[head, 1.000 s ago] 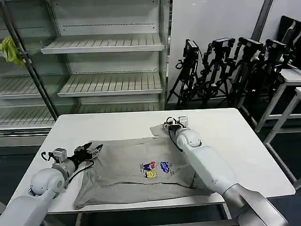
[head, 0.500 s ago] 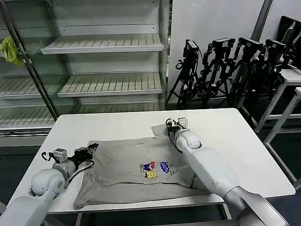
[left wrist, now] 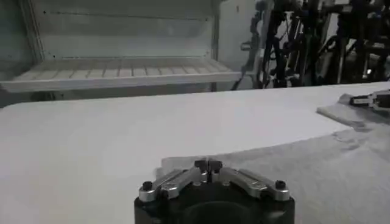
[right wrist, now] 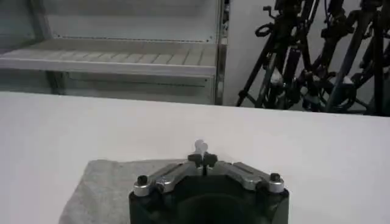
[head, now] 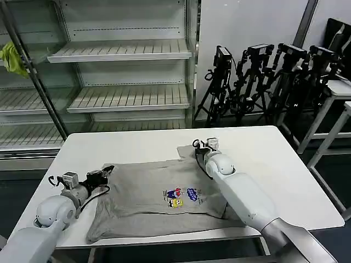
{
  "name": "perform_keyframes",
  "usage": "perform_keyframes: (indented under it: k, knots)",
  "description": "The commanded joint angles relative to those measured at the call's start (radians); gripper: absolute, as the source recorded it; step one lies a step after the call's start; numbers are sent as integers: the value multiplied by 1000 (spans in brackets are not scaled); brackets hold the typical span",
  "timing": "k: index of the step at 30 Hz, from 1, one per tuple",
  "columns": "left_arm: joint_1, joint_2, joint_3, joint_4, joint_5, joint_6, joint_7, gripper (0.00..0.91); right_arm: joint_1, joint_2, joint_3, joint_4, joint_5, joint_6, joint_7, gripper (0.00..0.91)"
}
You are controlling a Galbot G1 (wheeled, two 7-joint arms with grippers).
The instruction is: Fold and organize the clothes.
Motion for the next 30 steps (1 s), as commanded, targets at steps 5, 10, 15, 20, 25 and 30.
perform_keyframes:
  k: [5,10,15,20,25,30]
  knots:
    - [-9,4,1,36,92,-20,9,907,-8,3,5,-3,-19,11,-3,0]
    - [-21,-6,15,73,99,-23,13,907,-15,3,5,9,-21,11,-2,0]
    - [-26,-7,12,90,103,-27,17,907,-20,-5,5,26,-21,10,1,0]
    - [-22,-2,3,90,102,-30,21,907,-26,-10,6,39,-21,9,3,0]
    - [-17,-9,6,83,100,-31,26,907,-34,-10,8,51,-23,9,6,0]
    - [-20,-18,13,90,103,-36,33,705,-41,-11,10,64,-25,7,8,0]
